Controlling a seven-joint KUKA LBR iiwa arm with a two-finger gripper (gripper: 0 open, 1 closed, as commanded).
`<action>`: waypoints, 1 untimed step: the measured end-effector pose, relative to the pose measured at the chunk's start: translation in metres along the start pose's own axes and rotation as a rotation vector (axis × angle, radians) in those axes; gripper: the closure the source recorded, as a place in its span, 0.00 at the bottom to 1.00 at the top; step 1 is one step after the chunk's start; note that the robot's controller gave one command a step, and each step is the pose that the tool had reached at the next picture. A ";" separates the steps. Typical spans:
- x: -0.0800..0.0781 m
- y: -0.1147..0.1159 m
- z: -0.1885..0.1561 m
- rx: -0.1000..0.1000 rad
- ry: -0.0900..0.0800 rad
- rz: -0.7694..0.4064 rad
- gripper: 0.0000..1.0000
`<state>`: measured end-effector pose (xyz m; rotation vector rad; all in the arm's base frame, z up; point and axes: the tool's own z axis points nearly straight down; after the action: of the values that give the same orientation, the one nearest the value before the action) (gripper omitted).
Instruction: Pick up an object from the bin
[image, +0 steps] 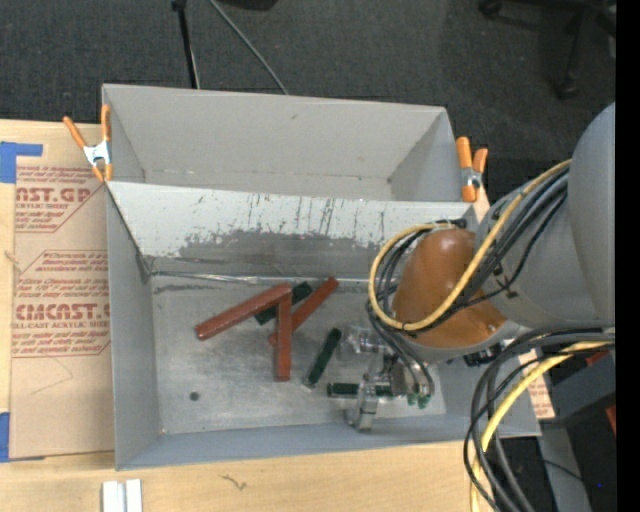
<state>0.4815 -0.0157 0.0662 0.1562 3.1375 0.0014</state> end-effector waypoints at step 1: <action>0.000 0.001 -0.034 0.000 -0.002 0.087 0.00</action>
Offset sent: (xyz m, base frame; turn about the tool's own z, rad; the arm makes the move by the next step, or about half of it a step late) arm -0.0004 0.0002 0.0338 0.0867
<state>0.4815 -0.0150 0.1004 0.2918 3.1262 0.0014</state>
